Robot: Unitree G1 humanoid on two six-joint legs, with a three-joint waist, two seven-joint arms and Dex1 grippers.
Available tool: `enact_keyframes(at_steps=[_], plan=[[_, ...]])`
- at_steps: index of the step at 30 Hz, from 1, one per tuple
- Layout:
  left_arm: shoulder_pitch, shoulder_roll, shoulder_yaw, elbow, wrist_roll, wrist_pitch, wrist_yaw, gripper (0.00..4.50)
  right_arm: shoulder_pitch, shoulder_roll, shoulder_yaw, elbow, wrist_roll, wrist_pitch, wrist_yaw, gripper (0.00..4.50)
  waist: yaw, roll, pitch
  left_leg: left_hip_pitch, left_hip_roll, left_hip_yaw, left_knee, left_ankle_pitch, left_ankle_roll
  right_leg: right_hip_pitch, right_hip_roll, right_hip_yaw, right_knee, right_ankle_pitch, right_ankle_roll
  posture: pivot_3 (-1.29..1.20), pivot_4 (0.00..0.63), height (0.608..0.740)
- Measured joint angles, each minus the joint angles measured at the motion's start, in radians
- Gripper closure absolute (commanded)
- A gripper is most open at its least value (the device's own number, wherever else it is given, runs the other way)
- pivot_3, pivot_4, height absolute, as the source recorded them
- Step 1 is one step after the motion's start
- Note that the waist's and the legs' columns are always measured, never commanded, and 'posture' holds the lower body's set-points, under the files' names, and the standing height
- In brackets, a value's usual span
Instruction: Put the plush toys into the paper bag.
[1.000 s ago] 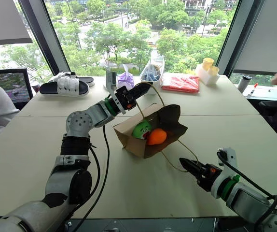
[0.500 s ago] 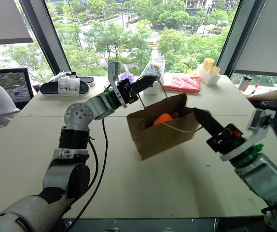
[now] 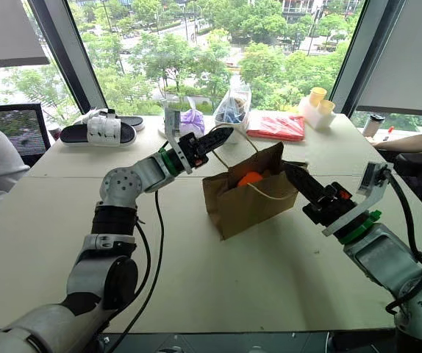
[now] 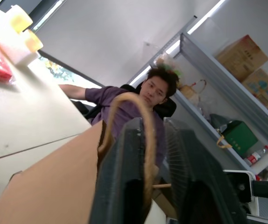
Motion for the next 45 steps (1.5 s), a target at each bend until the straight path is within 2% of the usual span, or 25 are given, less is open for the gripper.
enact_keyframes(at_steps=[1,3,5,6,10,14,17,19,22,27,33,45], plan=[[0.004,0.000,0.001,0.003,0.002,-0.002,-0.001,1.82,0.003,0.000,0.005,0.003,-0.019,-0.005,0.002,2.24,0.001,0.000,0.000,0.000,0.000,0.000,0.000,0.000,0.000,0.000,0.000,0.000,0.000,0.000,0.000,0.00,0.150,0.740],[0.005,0.002,0.006,0.019,0.003,-0.007,-0.002,0.70,0.011,0.000,0.008,0.006,-0.041,-0.011,0.012,1.11,0.001,0.000,0.000,0.000,0.000,0.000,0.000,0.000,0.000,0.000,0.000,0.000,0.000,0.000,0.000,0.00,0.150,0.740],[0.005,0.005,0.007,0.027,0.004,-0.009,-0.003,0.00,0.012,0.000,0.008,0.005,-0.049,-0.011,0.022,0.30,0.001,0.000,0.000,0.000,0.000,0.000,0.000,0.000,0.000,0.000,0.000,0.000,0.000,0.000,0.000,0.00,0.150,0.740],[0.005,0.007,0.007,0.031,0.003,-0.010,-0.007,0.00,0.017,-0.002,0.008,0.004,-0.057,-0.012,0.035,0.06,0.001,0.000,0.000,0.000,0.000,0.000,0.000,0.000,0.000,0.000,0.000,0.000,0.000,0.000,0.000,0.00,0.150,0.740],[0.005,0.054,0.008,0.034,0.000,-0.003,-0.055,0.00,0.103,-0.018,-0.003,-0.032,-0.078,-0.007,0.118,0.06,0.001,0.000,0.000,0.000,0.000,0.000,-0.001,0.000,0.000,0.000,0.000,0.000,0.000,0.000,0.000,0.00,0.150,0.740],[0.023,0.170,0.004,0.029,0.004,0.006,-0.163,0.00,0.254,-0.014,-0.020,-0.082,-0.097,0.000,0.241,0.06,-0.006,0.000,0.000,0.001,0.000,0.000,-0.001,0.000,0.000,0.000,0.001,0.000,0.000,0.000,0.000,0.00,0.150,0.740],[0.093,0.262,-0.049,0.003,0.053,-0.016,-0.273,0.00,0.275,-0.016,0.037,-0.076,-0.222,0.002,0.277,0.06,-0.020,0.000,0.000,0.002,0.000,0.001,0.000,0.000,0.000,0.001,0.001,0.001,0.001,0.000,0.000,0.00,0.150,0.740],[0.155,0.315,-0.129,-0.016,0.127,-0.072,-0.349,0.00,0.231,-0.011,0.115,-0.056,-0.318,0.005,0.271,0.57,-0.026,0.001,0.000,0.003,0.000,0.001,-0.001,0.000,0.000,0.001,0.001,0.001,0.002,0.000,0.000,0.00,0.150,0.740],[0.229,0.336,-0.206,-0.041,0.204,-0.131,-0.404,0.00,0.135,0.009,0.208,-0.008,-0.450,0.002,0.247,1.79,-0.020,0.001,0.000,0.001,0.001,0.000,-0.001,0.000,-0.001,-0.001,0.001,0.001,0.001,0.000,-0.001,0.00,0.150,0.740],[0.269,0.347,-0.283,-0.146,0.283,-0.200,-0.431,0.00,-0.037,0.102,0.314,0.074,-0.583,-0.001,0.205,4.40,-0.013,0.000,0.000,0.000,0.000,-0.003,-0.001,0.000,-0.001,-0.001,0.000,0.001,0.001,0.000,-0.001,0.00,0.150,0.740],[0.293,0.332,-0.343,-0.200,0.306,-0.233,-0.481,0.00,-0.130,0.145,0.369,0.137,-0.656,0.039,0.204,4.47,-0.019,0.000,0.000,0.000,0.000,-0.004,-0.003,0.000,-0.001,-0.003,0.000,0.001,0.001,0.000,-0.001,0.00,0.150,0.740],[0.329,0.266,-0.402,-0.294,0.358,-0.245,-0.435,0.00,-0.154,0.187,0.358,0.142,-0.682,0.100,0.185,4.47,-0.021,0.000,-0.001,0.000,0.000,-0.004,-0.003,0.000,-0.001,-0.002,0.000,0.001,0.001,0.000,-0.001,0.00,0.150,0.740]])
